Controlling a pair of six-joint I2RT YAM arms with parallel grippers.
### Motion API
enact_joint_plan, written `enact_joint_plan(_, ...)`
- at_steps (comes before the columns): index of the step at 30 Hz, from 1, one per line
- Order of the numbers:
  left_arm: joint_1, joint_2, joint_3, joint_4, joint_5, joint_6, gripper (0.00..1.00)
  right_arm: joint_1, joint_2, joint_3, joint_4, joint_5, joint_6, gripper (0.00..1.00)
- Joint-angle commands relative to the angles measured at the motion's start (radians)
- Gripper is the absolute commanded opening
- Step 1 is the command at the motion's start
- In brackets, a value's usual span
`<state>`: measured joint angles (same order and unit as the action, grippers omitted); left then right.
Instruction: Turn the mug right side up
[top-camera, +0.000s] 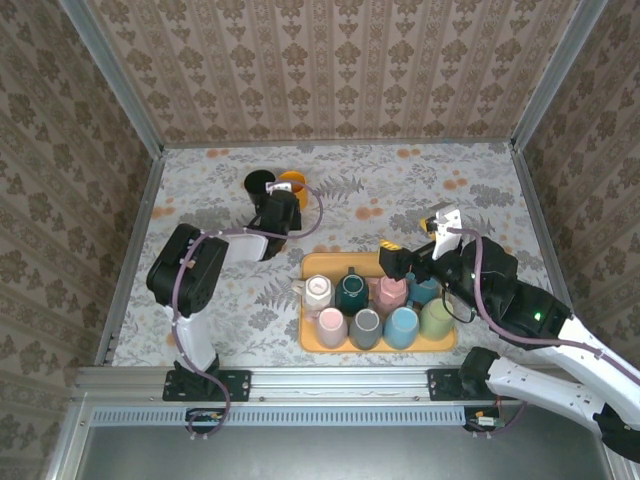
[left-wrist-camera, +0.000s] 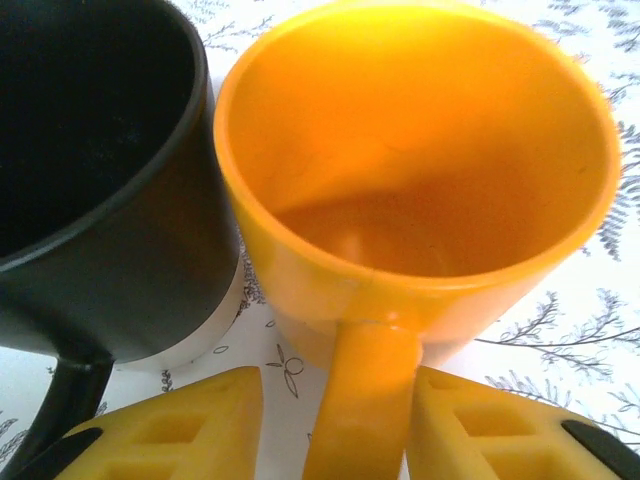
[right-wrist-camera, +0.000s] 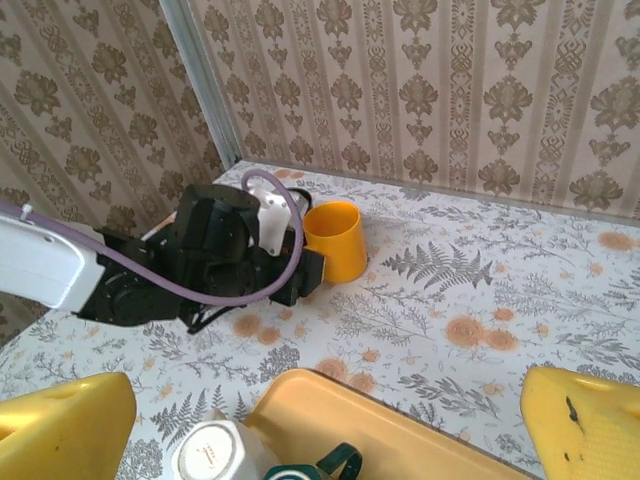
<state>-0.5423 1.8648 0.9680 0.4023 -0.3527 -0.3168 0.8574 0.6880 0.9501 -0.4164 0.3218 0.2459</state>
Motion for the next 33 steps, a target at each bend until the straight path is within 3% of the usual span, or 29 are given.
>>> enact_joint_plan(1, -0.009, -0.096, -0.003, -0.020, 0.032, 0.017, 0.46, -0.005, 0.012, 0.056, -0.067, 0.007, -0.005, 1.00)
enact_joint_plan(9, -0.063, -0.317, -0.018, -0.214, 0.067, 0.001, 0.49, -0.026, 0.053, 0.105, -0.127, -0.104, -0.032, 1.00)
enact_joint_plan(13, -0.115, -0.435, 0.060, -0.517, 0.064, -0.019, 0.51, -0.025, 0.110, 0.163, -0.214, -0.069, -0.036, 1.00)
enact_joint_plan(17, -0.113, -0.512, 0.195, -0.836, 0.093, -0.042, 0.62, -0.029, 0.167, 0.204, -0.282, -0.069, -0.030, 0.99)
enact_joint_plan(19, -0.095, -0.550, 0.238, -0.948, 0.174, -0.039, 0.70, -0.031, 0.204, 0.210, -0.310, -0.093, -0.022, 0.99)
enact_joint_plan(22, -0.038, -0.649, 0.165, -0.948, 0.364, -0.057, 0.84, -0.041, 0.292, 0.243, -0.386, -0.173, -0.016, 0.99)
enact_joint_plan(24, 0.002, -0.744, 0.067, -0.878, 0.441, -0.105, 0.86, -0.042, 0.356, 0.263, -0.435, -0.190, -0.005, 1.00)
enact_joint_plan(28, 0.035, -0.894, -0.003, -0.883, 0.467, -0.175, 0.85, -0.041, 0.452, 0.268, -0.479, -0.263, 0.048, 1.00)
enact_joint_plan(33, 0.035, -0.903, 0.067, -1.026, 0.562, -0.144, 0.85, -0.017, 0.567, 0.320, -0.536, -0.296, 0.075, 1.00)
